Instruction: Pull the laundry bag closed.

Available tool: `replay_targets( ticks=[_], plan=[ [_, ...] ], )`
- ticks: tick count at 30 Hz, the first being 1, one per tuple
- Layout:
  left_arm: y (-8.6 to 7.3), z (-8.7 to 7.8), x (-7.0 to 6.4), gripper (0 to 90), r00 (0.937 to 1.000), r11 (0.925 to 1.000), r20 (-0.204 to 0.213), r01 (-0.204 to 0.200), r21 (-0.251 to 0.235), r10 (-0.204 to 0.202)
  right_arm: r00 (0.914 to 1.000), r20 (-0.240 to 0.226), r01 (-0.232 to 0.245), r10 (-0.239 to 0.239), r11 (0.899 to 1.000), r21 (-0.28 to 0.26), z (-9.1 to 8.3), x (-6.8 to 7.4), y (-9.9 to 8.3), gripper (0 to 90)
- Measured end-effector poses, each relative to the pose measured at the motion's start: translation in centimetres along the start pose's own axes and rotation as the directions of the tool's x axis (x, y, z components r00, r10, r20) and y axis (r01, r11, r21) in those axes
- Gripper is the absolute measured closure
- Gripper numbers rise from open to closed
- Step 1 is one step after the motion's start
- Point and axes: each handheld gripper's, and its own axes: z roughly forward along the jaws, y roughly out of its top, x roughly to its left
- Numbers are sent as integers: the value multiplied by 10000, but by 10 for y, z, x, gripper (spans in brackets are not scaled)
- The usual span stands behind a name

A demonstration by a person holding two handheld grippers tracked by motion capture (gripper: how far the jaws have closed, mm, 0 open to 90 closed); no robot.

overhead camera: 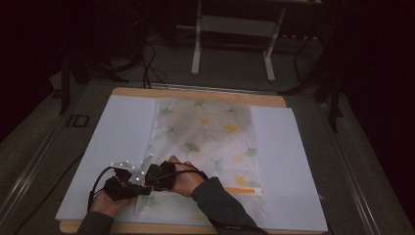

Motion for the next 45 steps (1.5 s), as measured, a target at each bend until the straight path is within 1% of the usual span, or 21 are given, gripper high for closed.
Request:
replay_targets(
  ticks=[2, 9, 11, 16, 19, 22, 27, 30, 34, 37, 41, 45],
  plan=[
    [0, 0, -1, 865, 10000, 10000, -45, -30, 5, 30, 10000, 52, 79, -79, 10000, 45, 1, 0, 0, 846],
    [0, 0, -1, 867, 10000, 10000, 2, -41, -38, 41, 10000, -40, 2, -2, 9999, 132, 3, -1, -3, 848],
    [0, 0, -1, 867, 10000, 10000, 9, -40, -42, 40, 10000, -39, 72, -71, 9999, 151, 4, -1, -3, 848],
    [0, -1, -2, 867, 10000, 10000, 46, -59, -77, 60, 10000, -41, 31, -31, 9999, 153, 5, -1, -4, 848],
    [0, -2, -1, 868, 9999, 9999, 118, -58, -122, 59, 10000, -38, 51, -50, 9997, 248, 6, -1, -4, 848],
    [0, -1, -1, 868, 9999, 9999, 104, -77, -92, 78, 9999, -127, -18, 21, 9997, 254, 7, -1, -6, 849],
    [0, -2, -2, 868, 9999, 9998, 128, -73, -163, 75, 10000, -25, 95, -94, 9991, 405, 7, -1, -6, 849],
    [0, -3, -2, 868, 9999, 9998, 127, -92, -156, 94, 9999, -118, -5, 9, 9993, 372, 7, -3, -8, 849],
    [0, -4, -1, 869, 9998, 9997, 167, -93, -228, 97, 10000, -76, 65, -62, 9988, 492, 7, -3, -10, 849],
    [-1, -4, -1, 868, 9998, 9996, 167, -68, -257, 72, 10000, -54, -43, 46, 9987, 500, 7, -3, -13, 849],
    [-1, -5, -1, 868, 9998, 9995, 185, -46, -308, 52, 10000, 36, 35, -37, 9983, 589, 6, -2, -14, 849],
    [-1, -5, -1, 868, 9998, 9995, 203, -45, -319, 52, 10000, 22, -20, 19, 9983, 575, 6, -1, -15, 849]
  ],
)
